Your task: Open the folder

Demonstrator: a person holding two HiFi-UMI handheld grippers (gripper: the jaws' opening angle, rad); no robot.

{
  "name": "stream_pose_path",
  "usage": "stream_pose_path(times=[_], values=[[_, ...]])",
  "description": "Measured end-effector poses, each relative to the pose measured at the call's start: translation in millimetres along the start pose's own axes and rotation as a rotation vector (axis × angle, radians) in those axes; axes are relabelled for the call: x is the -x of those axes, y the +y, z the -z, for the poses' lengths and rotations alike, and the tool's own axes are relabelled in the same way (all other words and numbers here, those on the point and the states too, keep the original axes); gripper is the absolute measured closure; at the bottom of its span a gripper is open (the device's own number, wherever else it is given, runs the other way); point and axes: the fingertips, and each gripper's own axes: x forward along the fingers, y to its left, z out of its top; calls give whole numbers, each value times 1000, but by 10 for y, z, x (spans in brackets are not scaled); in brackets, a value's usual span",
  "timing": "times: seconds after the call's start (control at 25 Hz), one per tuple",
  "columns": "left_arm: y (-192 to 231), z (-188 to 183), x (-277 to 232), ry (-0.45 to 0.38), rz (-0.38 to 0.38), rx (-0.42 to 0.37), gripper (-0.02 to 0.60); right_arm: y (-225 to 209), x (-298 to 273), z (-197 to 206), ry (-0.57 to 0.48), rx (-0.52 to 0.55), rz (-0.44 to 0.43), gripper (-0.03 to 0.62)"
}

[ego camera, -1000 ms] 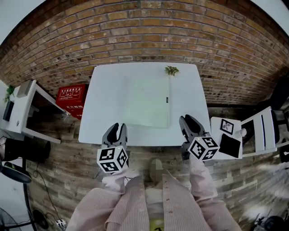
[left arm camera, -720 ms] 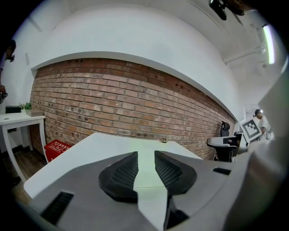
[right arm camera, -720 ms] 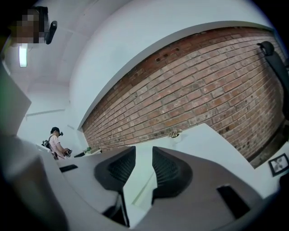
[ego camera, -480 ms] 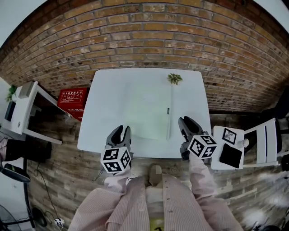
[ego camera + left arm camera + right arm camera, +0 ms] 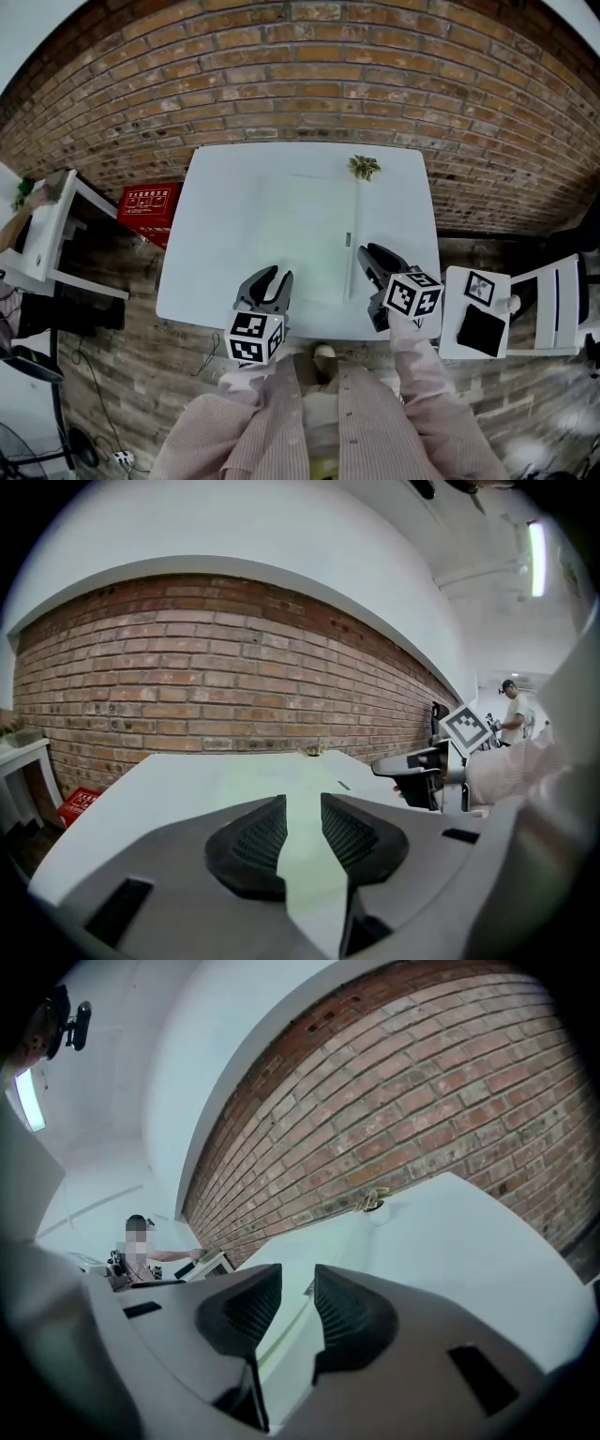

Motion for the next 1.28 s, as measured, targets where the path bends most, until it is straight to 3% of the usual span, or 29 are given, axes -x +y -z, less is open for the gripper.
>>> stream_pose_path(times=[0.36,0.68,1.04,1.28], values=[[-96,93,-113,72,66,-70,479,-95,-233,122,51,-98,-10,484],[-472,184,-228,145,215,-310,479,-179,-350,240,81,-172,2,499],[-675,301,-276,182,326,-413,477,-217,-406,362,74,-276,-7,507],[-862,372,-246,194,414,-505,439,-217,-406,371,68,-320,-21,508]])
